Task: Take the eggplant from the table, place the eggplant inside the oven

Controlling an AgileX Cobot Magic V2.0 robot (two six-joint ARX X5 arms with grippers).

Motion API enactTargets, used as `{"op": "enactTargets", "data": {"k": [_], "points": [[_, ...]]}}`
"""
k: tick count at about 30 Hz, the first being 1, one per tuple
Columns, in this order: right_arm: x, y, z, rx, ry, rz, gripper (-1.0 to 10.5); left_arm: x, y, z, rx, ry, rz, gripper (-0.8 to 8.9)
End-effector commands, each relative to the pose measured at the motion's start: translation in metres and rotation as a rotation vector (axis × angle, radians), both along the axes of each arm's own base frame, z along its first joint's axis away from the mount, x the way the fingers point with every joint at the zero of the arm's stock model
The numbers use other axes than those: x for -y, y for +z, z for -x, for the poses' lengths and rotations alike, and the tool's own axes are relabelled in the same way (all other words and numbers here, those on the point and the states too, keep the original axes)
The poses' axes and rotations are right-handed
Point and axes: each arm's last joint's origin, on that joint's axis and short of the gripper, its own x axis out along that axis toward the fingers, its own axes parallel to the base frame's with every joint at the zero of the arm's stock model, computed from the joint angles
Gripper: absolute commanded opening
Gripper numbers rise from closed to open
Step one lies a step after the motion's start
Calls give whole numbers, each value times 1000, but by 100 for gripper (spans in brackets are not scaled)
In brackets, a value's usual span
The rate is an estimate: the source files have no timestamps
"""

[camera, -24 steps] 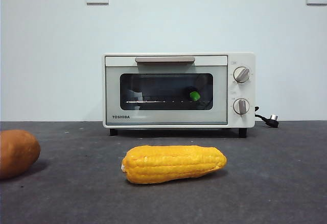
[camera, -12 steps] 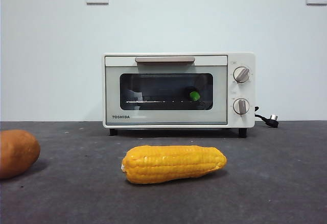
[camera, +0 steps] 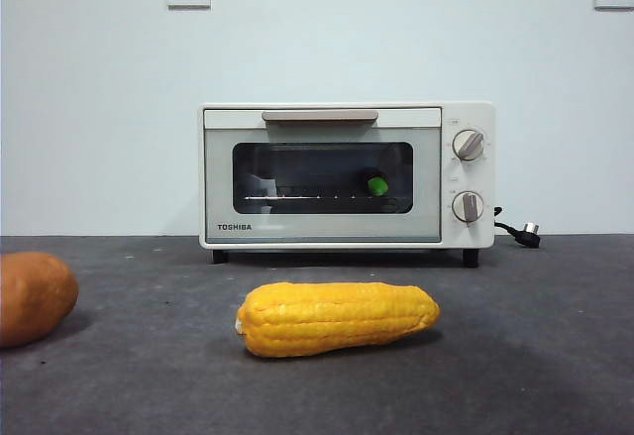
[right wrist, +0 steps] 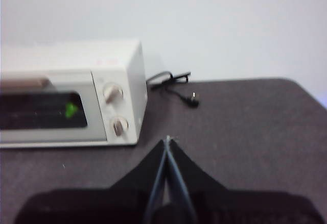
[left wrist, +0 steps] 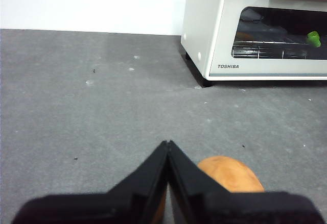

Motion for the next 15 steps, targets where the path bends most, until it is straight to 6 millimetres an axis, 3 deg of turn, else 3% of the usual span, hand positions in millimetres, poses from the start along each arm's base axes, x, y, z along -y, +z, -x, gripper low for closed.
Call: {"op": "enactTargets", "data": {"k": [1,8,15], "points": [[0,-25,-5,-3,2,0,1,0,-3,-1,-5,2,6,-4],[0,-69,-13,41,2,2,1,0,-3,-1,-5,2,6,-4],[0,-92,-17,96,2,3,1,0,-3,-1,-5,2,6,-4]]}}
